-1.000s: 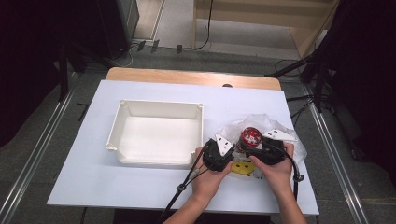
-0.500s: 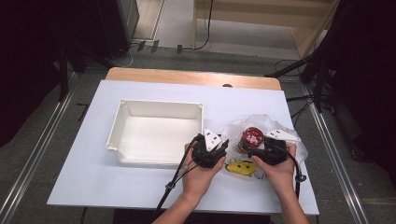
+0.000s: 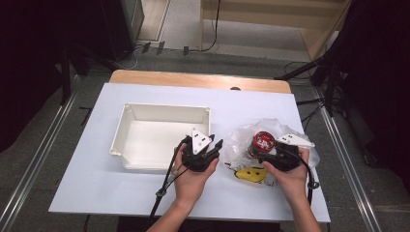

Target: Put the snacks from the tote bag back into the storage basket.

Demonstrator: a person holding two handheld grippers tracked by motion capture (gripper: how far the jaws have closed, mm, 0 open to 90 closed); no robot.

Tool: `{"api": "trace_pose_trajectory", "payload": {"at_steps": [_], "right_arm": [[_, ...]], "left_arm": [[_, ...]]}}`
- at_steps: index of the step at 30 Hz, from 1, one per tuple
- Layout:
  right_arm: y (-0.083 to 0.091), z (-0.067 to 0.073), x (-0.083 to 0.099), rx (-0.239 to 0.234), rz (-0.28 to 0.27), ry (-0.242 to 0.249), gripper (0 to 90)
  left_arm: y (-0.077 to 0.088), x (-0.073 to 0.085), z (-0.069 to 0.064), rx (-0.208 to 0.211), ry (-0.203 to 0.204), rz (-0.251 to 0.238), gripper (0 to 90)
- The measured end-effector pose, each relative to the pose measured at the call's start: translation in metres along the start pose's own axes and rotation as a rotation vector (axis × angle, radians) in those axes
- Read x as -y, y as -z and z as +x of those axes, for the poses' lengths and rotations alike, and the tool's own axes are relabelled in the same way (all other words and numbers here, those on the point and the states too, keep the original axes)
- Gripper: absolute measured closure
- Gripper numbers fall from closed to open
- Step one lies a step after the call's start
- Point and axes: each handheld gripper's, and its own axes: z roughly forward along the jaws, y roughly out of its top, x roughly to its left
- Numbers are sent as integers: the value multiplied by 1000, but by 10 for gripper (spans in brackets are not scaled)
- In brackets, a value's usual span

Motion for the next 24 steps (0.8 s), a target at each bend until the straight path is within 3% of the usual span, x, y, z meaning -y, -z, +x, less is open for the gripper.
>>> {"api": "trace_pose_trajectory", "payload": {"at_steps": [21,24], "right_arm": [[10,6,-6,2,-3,26,262],[13,5,-7,2,-2,26,262]], "left_arm": [[49,27,65,-96,69,3,656],[57,31,73,-116,58,4,655]]}}
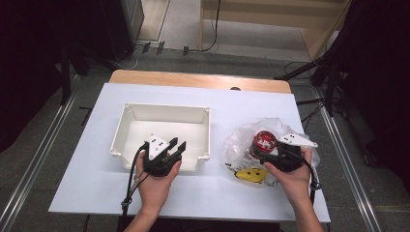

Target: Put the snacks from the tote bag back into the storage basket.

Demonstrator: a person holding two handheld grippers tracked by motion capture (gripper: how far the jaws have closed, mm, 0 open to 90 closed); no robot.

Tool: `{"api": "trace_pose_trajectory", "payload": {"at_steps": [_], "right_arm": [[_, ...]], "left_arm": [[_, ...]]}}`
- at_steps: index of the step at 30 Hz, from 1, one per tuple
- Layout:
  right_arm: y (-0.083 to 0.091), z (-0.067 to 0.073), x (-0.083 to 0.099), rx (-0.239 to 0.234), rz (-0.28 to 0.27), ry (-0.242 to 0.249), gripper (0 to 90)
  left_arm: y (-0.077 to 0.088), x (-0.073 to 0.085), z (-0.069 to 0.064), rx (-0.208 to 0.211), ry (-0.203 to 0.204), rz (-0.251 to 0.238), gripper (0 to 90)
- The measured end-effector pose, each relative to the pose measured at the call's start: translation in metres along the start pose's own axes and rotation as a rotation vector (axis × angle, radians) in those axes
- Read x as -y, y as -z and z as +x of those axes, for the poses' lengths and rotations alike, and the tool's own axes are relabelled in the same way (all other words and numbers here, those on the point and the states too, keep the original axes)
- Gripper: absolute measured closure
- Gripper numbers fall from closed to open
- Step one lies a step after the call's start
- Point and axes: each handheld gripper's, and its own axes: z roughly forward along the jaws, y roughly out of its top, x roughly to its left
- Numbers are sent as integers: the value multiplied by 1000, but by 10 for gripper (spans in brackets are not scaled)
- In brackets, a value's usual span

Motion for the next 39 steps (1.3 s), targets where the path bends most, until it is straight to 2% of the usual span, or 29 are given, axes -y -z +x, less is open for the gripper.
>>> {"api": "trace_pose_trajectory", "payload": {"at_steps": [4,6,13,18,23,28,31,35,39], "right_arm": [[3,-1,-1,4,1,-2,262],[4,-1,-1,6,0,-4,262],[10,-2,-3,3,-4,-6,263],[14,-2,-7,-2,-9,-7,263],[19,-1,-12,3,-16,-2,263],[26,2,-19,-2,-25,9,262],[29,5,-23,-13,-31,11,262],[29,12,-27,-30,-28,20,263],[24,21,-31,-55,-22,36,263]], "left_arm": [[6,7,12,-16,7,9,656],[9,12,17,-26,-3,18,657],[19,30,41,-66,36,43,655],[26,36,53,-82,37,40,651],[33,39,62,-69,47,20,640],[34,43,70,-65,68,23,625],[34,43,73,-60,67,23,610],[36,44,74,-46,65,13,538],[39,47,75,-21,66,12,410]]}}
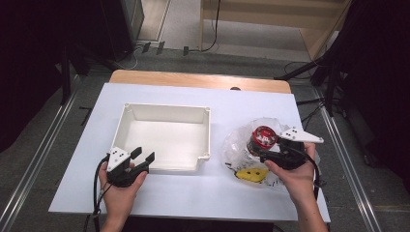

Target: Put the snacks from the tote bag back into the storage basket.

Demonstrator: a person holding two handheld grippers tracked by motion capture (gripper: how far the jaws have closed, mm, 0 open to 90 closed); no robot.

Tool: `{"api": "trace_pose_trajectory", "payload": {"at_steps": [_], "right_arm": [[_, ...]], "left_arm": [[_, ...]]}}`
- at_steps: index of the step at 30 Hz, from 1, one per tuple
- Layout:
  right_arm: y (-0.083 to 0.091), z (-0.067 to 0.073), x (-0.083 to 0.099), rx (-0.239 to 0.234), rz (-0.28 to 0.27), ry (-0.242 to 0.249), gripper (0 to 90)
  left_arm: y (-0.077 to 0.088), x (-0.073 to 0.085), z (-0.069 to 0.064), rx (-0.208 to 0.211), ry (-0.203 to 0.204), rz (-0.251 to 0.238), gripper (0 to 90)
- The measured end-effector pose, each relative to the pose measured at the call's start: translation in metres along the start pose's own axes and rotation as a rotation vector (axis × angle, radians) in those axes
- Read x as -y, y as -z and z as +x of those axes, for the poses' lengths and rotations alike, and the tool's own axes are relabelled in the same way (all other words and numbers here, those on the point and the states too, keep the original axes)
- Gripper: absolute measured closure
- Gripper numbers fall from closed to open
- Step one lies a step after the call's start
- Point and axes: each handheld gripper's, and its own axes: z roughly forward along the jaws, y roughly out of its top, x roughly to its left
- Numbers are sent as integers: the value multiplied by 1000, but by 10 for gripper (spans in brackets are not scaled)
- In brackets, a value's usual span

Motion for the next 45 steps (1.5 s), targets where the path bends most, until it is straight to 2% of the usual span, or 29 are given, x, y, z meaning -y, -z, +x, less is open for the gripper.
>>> {"api": "trace_pose_trajectory", "payload": {"at_steps": [6,11,15,24,34,39,43,45], "right_arm": [[-11,14,-8,-35,3,26,262],[-18,24,-12,-63,1,39,263],[-23,32,-15,-78,6,53,262],[-28,42,-19,-88,5,63,262],[-38,59,-31,-124,-4,89,262],[-41,66,-38,-138,-9,97,263],[-42,69,-41,-147,-11,95,262],[-43,70,-42,-149,-12,99,263]], "left_arm": [[6,6,4,20,-10,-15,255],[9,11,9,52,-12,-35,194],[11,13,9,55,-26,-61,176],[12,14,7,66,-36,-78,141],[13,15,6,66,-46,-94,105],[17,12,9,96,-32,-110,105],[21,8,10,105,-61,-103,102],[24,5,10,116,-63,-110,102]]}}
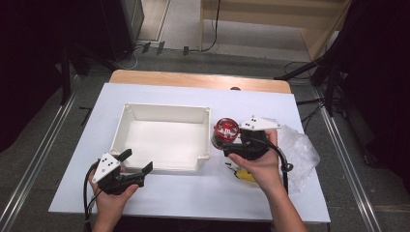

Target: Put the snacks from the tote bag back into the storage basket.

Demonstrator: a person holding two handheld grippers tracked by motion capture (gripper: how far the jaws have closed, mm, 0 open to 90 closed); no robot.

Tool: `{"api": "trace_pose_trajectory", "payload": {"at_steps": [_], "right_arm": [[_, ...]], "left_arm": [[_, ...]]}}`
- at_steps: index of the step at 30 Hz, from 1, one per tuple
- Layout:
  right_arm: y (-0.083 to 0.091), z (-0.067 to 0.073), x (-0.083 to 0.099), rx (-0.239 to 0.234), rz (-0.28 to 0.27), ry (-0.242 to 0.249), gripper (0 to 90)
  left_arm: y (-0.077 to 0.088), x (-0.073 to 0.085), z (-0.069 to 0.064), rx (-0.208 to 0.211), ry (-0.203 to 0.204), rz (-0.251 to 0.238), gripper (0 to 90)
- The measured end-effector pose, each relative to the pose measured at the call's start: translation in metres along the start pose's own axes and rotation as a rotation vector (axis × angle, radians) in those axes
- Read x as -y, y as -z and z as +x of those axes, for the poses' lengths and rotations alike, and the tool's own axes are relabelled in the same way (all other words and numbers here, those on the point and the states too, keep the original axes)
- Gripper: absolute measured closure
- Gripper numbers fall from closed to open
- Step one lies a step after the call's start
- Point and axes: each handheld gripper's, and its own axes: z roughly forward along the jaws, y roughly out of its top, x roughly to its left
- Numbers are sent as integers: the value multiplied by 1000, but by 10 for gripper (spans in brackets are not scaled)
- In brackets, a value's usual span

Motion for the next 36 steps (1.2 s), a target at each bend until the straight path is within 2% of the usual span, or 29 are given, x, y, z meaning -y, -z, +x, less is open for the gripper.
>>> {"api": "trace_pose_trajectory", "payload": {"at_steps": [4,8,17,26,36], "right_arm": [[-2,2,-3,-3,-2,3,263],[-5,7,-7,-7,0,11,263],[-16,17,-13,-30,7,23,263],[-26,25,-13,-47,22,41,263],[-37,32,-10,-64,42,57,262]], "left_arm": [[4,-6,-4,25,-30,-7,104],[4,-7,-6,29,-62,8,107],[6,-9,-3,34,-65,9,129],[7,-9,1,38,-48,1,136],[6,-9,1,40,-55,7,138]]}}
